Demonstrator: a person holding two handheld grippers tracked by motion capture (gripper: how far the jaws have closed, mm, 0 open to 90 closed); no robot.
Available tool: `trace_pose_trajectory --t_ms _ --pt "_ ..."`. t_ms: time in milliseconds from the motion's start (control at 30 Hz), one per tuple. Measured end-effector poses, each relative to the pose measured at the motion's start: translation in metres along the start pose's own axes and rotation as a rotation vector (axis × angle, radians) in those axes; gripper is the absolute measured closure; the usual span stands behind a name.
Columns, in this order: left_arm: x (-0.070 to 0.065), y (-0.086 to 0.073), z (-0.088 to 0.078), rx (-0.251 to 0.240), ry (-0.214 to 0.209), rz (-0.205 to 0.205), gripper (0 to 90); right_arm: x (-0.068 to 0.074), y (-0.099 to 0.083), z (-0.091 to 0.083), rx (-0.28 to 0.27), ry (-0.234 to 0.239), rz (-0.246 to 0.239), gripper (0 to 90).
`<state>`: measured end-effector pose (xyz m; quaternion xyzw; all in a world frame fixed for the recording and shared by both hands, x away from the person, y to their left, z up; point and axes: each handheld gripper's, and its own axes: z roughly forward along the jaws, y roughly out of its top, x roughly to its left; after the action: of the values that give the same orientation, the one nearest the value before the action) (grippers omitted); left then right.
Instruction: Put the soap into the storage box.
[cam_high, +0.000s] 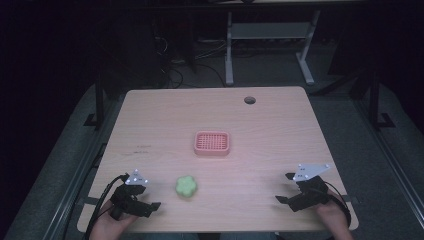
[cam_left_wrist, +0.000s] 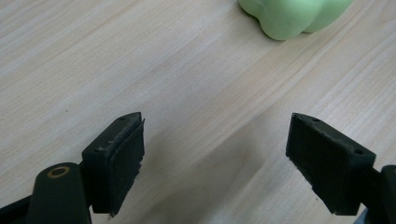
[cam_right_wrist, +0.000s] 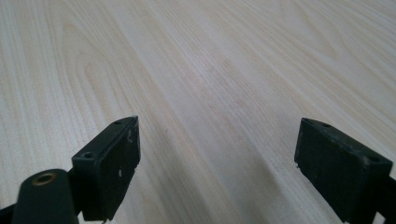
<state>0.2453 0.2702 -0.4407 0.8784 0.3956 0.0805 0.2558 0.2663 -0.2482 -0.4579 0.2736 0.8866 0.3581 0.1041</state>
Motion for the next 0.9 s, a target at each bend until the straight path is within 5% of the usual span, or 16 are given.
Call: trace_pose_trajectory --t_ms 900 --pt "-0.019 0.025 -0.002 0.029 0.000 0.060 18.5 -0.001 -0.002 -0.002 -0.004 -0.001 0.017 13.8"
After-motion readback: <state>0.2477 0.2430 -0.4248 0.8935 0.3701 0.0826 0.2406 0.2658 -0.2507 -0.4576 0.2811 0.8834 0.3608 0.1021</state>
